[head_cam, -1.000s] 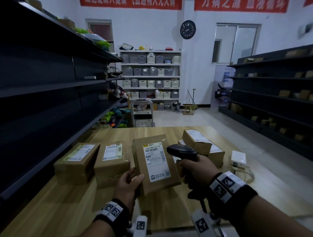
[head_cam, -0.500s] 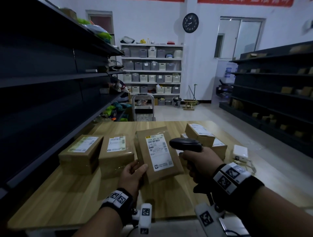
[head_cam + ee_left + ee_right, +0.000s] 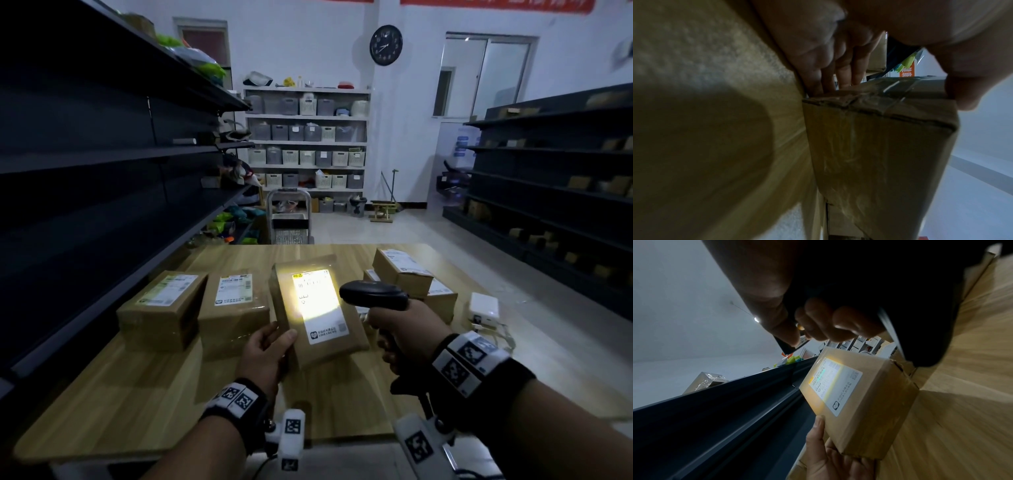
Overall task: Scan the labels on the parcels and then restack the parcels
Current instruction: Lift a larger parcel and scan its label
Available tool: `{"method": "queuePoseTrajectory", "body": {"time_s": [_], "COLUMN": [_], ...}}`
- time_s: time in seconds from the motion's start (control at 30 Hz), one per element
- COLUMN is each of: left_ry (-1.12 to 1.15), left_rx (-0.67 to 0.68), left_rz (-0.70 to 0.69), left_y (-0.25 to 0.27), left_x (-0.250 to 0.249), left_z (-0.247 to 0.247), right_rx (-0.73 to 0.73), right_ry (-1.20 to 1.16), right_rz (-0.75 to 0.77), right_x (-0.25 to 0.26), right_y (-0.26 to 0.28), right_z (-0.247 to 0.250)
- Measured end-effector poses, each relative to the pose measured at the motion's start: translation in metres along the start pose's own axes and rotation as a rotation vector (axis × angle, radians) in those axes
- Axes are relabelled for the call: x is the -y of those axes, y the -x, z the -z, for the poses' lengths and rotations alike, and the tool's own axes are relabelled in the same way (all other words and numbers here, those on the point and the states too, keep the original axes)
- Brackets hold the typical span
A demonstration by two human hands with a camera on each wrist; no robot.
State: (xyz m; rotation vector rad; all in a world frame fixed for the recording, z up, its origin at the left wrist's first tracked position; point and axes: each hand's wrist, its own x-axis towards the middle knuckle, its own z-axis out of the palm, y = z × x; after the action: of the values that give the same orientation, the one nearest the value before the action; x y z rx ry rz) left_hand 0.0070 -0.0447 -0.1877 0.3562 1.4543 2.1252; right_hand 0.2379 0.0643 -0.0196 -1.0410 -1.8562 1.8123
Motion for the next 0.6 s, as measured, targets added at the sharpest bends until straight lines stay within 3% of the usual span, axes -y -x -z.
{"method": "queuePoseTrajectory", "body": {"time_s": [0.6], "left_ry": [0.039], "left_rx": [0.004], "left_rz": [0.002], "left_y": [0.003], "left_x": [-0.004], "left_z": [-0.004], "right_rx": [0.001], "right_ry": [-0.094], "right_rz": [0.01], "right_x": [-0.009], "right_y": [-0.013], "right_z": [0.003]}}
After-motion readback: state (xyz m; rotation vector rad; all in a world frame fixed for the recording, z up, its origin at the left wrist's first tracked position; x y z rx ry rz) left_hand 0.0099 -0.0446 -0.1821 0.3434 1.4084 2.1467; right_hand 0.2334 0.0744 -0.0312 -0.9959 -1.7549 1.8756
